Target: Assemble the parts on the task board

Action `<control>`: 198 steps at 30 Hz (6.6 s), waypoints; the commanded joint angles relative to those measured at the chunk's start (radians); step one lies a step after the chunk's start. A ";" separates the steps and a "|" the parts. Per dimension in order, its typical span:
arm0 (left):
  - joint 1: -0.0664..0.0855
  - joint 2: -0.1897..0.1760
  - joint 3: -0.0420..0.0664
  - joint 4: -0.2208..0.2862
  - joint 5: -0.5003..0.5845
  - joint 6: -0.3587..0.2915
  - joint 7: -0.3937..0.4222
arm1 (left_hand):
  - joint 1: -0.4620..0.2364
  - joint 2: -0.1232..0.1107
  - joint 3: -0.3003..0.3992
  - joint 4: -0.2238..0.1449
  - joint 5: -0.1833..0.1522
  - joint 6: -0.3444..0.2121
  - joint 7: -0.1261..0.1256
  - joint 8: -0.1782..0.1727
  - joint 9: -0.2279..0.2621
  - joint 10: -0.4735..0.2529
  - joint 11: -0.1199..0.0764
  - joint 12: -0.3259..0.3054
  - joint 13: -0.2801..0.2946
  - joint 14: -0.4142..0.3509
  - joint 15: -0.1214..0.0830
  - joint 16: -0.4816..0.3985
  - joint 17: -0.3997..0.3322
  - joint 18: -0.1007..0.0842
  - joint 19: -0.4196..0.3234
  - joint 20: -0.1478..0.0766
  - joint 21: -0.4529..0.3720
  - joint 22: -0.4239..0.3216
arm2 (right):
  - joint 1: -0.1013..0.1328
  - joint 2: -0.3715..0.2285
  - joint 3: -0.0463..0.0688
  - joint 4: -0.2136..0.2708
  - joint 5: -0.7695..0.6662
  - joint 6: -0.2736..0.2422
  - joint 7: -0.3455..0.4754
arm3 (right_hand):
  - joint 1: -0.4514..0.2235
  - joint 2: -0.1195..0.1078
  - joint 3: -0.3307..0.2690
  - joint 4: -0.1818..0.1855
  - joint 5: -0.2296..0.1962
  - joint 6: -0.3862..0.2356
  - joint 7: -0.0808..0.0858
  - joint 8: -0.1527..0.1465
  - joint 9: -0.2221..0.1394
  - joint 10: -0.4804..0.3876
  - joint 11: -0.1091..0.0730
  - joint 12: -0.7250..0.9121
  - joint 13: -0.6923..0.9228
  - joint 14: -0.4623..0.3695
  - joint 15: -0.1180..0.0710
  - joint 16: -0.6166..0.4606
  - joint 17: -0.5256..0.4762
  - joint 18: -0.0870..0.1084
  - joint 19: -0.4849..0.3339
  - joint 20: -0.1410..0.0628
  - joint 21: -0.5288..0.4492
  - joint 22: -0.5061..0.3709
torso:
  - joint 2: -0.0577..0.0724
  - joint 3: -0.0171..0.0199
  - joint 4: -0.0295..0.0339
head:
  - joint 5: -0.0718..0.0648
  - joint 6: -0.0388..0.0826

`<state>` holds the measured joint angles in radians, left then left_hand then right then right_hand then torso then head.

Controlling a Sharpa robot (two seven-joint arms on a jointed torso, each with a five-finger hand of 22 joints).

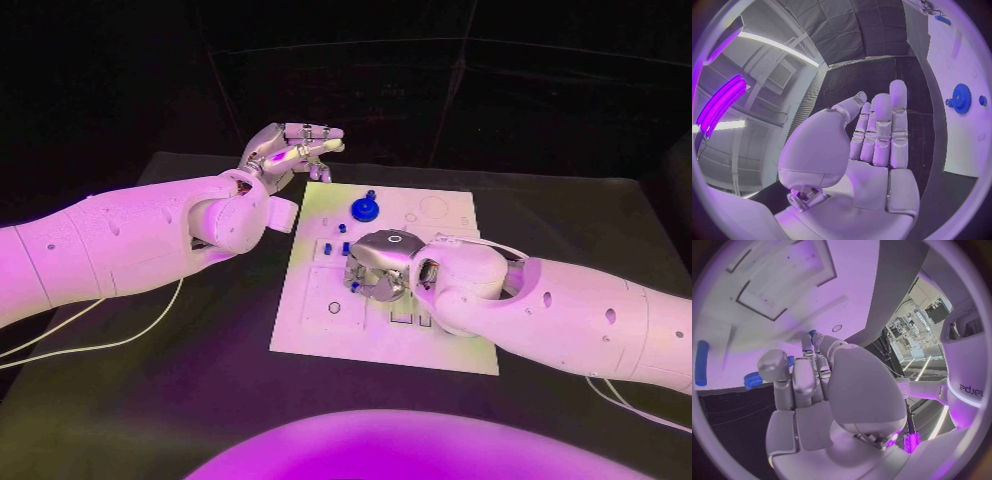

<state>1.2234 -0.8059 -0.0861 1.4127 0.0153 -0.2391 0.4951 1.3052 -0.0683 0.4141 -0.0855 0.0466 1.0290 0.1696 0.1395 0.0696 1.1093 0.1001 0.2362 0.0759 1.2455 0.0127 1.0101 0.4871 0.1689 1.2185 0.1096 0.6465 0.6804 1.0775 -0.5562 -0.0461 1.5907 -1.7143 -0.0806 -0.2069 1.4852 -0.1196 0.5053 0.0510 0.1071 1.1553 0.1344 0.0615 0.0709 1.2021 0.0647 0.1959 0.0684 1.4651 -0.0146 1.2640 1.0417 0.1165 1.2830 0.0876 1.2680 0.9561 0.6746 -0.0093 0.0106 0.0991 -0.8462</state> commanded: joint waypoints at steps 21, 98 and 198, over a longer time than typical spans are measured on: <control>0.001 -0.003 0.001 -0.010 0.003 0.024 -0.014 | -0.012 -0.003 -0.007 0.005 0.003 -0.007 0.007 -0.002 -0.002 -0.012 0.002 0.005 -0.002 -0.011 0.002 -0.004 -0.004 0.013 -0.005 0.003 -0.008 -0.004 | -0.004 -0.025 -0.016 -0.002 -0.007 -0.112 -0.019 | -0.132 -0.056 -0.103 0.005 0.049 -0.184 0.050 0.002 -0.006 -0.193 0.055 -0.059 -0.002 -0.007 0.040 -0.067 -0.115 0.029 -0.081 0.041 -0.104 -0.150 | 0.000 0.0003 0.0002 | 0.000 0.001; 0.001 -0.003 0.000 -0.019 0.003 0.035 -0.020 | -0.005 -0.001 -0.008 0.001 0.003 -0.009 0.008 -0.002 -0.002 -0.015 0.003 0.008 -0.002 -0.015 0.003 -0.005 -0.006 0.013 -0.007 0.004 -0.012 -0.007 | 0.081 -0.215 0.015 0.016 0.077 -0.012 -0.046 | 0.010 0.014 -0.136 0.055 0.047 -0.054 0.004 0.045 0.004 -0.004 -0.001 0.030 -0.002 0.018 -0.005 -0.012 -0.071 0.009 -0.001 0.000 -0.047 -0.053 | -0.001 0.0002 -0.0020 | -0.034 0.018; 0.002 0.013 0.000 -0.022 0.003 0.043 -0.024 | -0.005 -0.001 -0.008 0.001 0.003 -0.009 0.008 -0.002 -0.002 -0.015 0.003 0.008 -0.002 -0.015 0.003 -0.005 -0.006 0.013 -0.007 0.004 -0.012 -0.007 | -0.011 0.035 0.004 0.039 -0.003 0.034 0.025 | -0.037 -0.015 -0.025 -0.040 0.050 -0.038 0.010 0.018 -0.002 0.027 0.002 -0.022 0.002 0.012 -0.003 -0.002 -0.076 0.009 -0.016 -0.002 -0.031 -0.044 | -0.001 -0.0011 -0.0004 | 0.000 -0.005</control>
<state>1.2235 -0.7924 -0.0870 1.3899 0.0159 -0.2085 0.4667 1.3012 -0.0723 0.4114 -0.0828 0.0466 1.0255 0.1731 0.1394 0.0688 1.0986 0.1035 0.2400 0.0751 1.2347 0.0164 1.0102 0.4821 0.1686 1.2154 0.1127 0.6391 0.6744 1.0667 -0.5227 -0.0401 1.6282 -1.6964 -0.0578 -0.1750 1.4560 -0.1354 0.4812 0.0164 0.1610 1.1212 0.1402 0.0803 0.0691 1.2295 0.0662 0.1793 0.0706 1.4687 -0.0182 1.2603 0.9665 0.1323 1.2759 0.0878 1.2381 0.9125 0.6740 -0.0107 0.0109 0.0982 -0.8502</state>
